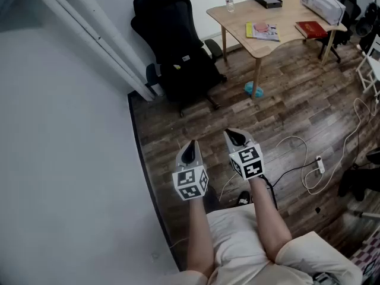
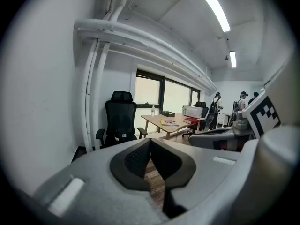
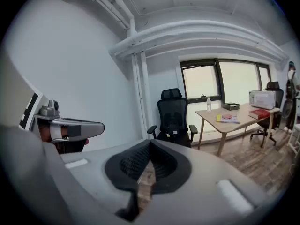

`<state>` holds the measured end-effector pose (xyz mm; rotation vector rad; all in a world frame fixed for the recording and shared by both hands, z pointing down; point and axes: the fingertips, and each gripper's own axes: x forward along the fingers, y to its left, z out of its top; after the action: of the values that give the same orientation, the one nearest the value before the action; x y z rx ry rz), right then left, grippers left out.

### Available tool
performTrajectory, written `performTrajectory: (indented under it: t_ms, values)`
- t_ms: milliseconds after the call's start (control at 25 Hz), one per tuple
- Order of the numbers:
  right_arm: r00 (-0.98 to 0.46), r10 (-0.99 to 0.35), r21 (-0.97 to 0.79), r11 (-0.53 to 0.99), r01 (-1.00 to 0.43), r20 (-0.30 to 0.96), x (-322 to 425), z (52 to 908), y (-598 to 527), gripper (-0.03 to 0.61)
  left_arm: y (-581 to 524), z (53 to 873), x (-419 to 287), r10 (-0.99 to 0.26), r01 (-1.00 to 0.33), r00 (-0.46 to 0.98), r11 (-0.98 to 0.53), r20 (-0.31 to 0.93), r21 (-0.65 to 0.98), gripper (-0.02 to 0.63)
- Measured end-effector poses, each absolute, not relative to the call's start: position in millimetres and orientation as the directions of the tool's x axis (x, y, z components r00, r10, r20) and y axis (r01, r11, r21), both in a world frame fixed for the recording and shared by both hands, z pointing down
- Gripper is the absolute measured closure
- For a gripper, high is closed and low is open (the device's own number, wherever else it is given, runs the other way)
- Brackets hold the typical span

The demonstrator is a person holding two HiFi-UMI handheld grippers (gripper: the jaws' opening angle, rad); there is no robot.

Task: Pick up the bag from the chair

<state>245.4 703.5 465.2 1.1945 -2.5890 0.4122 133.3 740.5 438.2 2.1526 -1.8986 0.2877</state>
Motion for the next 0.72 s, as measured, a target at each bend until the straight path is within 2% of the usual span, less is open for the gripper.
performTrajectory:
  t_ms: [360,560,720]
  values:
    - [-0.586,-0.726,-0.151,0.575,-0.804,0.361,210,464,634,0.578,666,433,90,-0.925,-0.981,0.191,-0.176,0.328,0.077,0.606]
    - [-0.542,-0.763,-0.129,0.534,-0.836,0.354,192,455,587,0.578,612,427,70,-0.906,-0.943,0.308,-0.250,0.292,0.219,0.607]
    - [-0.509,-0.786,-0.107,0.507,-0.856,0.351,173,450,556,0.578,570,431,50,-0.882,-0.925,0.370,-0.321,0.291,0.202,0.607]
